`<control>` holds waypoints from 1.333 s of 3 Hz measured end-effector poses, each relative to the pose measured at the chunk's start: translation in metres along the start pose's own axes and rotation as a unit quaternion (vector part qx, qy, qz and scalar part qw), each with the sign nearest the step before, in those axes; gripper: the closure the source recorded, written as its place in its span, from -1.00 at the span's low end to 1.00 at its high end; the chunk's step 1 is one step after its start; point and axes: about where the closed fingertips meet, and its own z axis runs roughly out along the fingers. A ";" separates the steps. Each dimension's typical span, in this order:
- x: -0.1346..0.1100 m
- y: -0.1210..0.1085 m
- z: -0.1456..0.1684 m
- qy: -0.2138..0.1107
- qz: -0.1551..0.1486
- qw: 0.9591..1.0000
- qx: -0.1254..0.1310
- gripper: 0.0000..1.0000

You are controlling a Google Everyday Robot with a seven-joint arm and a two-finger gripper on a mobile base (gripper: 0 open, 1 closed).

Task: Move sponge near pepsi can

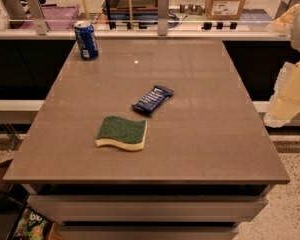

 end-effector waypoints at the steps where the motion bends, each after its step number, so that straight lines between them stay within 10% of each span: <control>1: 0.000 0.000 0.000 0.000 0.000 1.000 0.000 -1.00; 4: -0.018 0.002 0.010 -0.056 -0.017 0.998 0.001 -1.00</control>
Offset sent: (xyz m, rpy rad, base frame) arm 0.0005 0.0069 -0.0012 0.0372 -0.0248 0.0248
